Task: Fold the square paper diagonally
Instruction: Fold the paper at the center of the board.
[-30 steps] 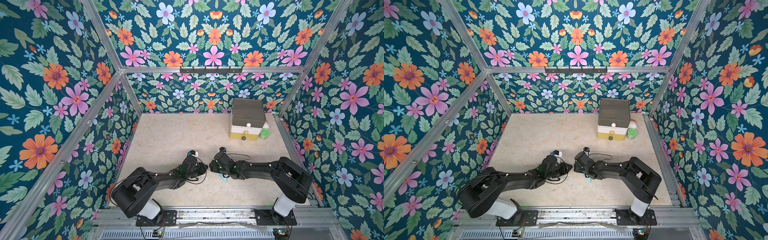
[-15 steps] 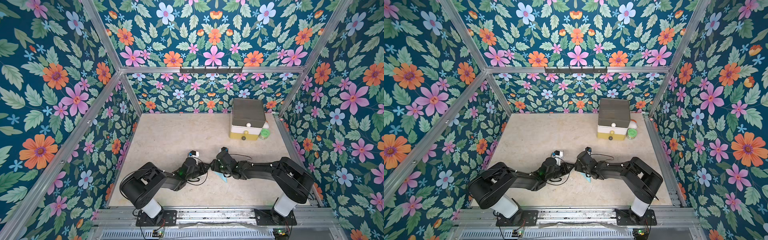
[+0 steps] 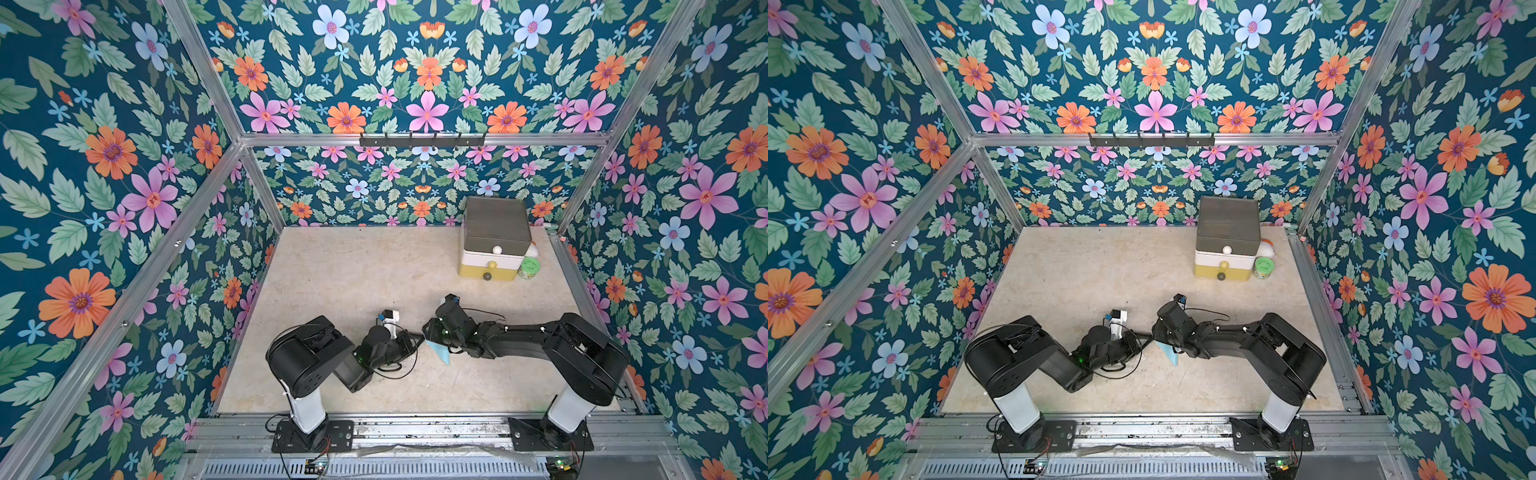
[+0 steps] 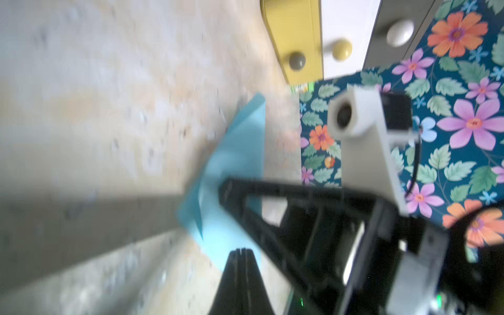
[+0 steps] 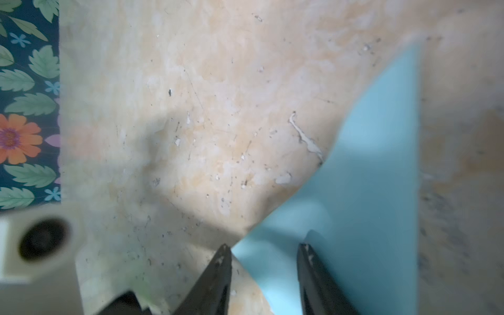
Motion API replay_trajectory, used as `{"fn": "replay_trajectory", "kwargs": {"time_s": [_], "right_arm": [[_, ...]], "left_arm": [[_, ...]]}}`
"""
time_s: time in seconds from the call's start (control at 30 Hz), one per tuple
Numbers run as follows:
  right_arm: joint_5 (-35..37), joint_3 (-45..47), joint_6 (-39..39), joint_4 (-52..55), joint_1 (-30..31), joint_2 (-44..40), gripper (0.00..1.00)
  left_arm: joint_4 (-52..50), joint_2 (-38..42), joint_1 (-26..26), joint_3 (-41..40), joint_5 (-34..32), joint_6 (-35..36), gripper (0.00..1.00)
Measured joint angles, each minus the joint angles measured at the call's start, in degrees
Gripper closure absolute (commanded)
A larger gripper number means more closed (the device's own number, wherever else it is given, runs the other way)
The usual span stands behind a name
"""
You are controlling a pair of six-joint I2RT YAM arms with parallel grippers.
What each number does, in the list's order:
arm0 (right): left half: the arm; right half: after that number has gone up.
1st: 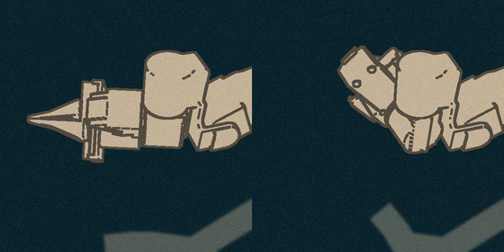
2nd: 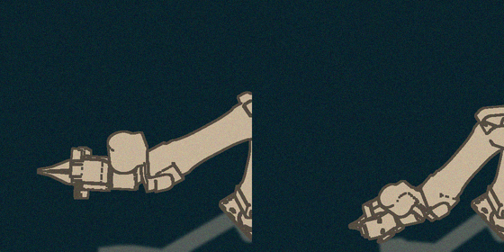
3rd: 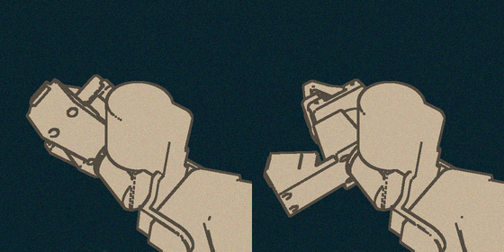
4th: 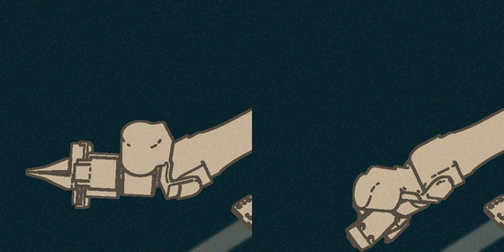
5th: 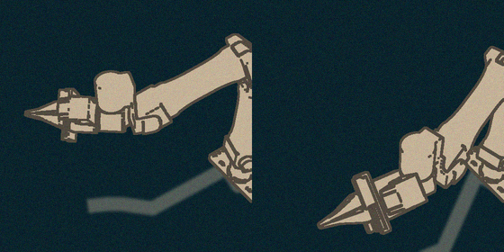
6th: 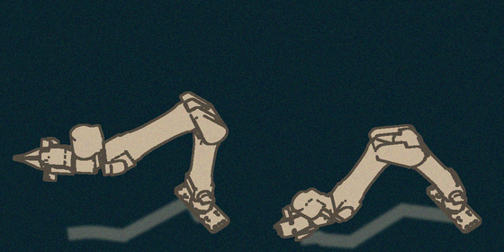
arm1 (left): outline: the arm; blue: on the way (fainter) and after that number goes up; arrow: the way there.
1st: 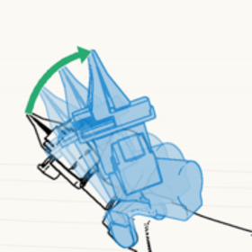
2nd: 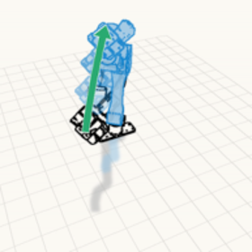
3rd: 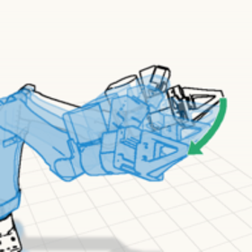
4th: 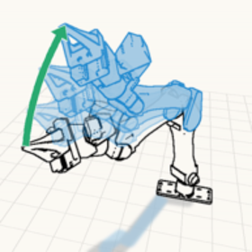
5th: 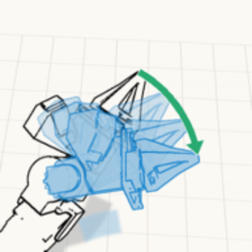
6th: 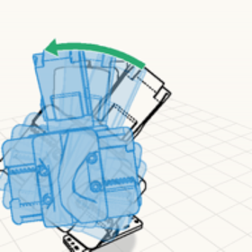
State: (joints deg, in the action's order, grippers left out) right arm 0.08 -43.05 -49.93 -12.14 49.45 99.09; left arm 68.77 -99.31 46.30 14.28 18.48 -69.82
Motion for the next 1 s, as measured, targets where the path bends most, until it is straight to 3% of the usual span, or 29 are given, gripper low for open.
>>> {"fn": "replay_trajectory", "kwargs": {"time_s": [0.17,0.57,1.0], "right_arm": [[-0.1,0.3,-0.4,-1.1,-0.2,0.3,0.75],[-0.6,0.5,-1.2,-1.2,-0.5,0.4,0.84],[-1.1,-0.1,-1.2,0.6,-1.0,0.4,0.88]], "left_arm": [[-1.2,1.9,2.7,-0.2,-2.5,-1.9,1.00],[-2.5,-3.5,3.6,5.3,-4.2,-2.2,1.00],[-23.3,2.6,3.5,11.7,-13.7,2.7,1.00]]}}
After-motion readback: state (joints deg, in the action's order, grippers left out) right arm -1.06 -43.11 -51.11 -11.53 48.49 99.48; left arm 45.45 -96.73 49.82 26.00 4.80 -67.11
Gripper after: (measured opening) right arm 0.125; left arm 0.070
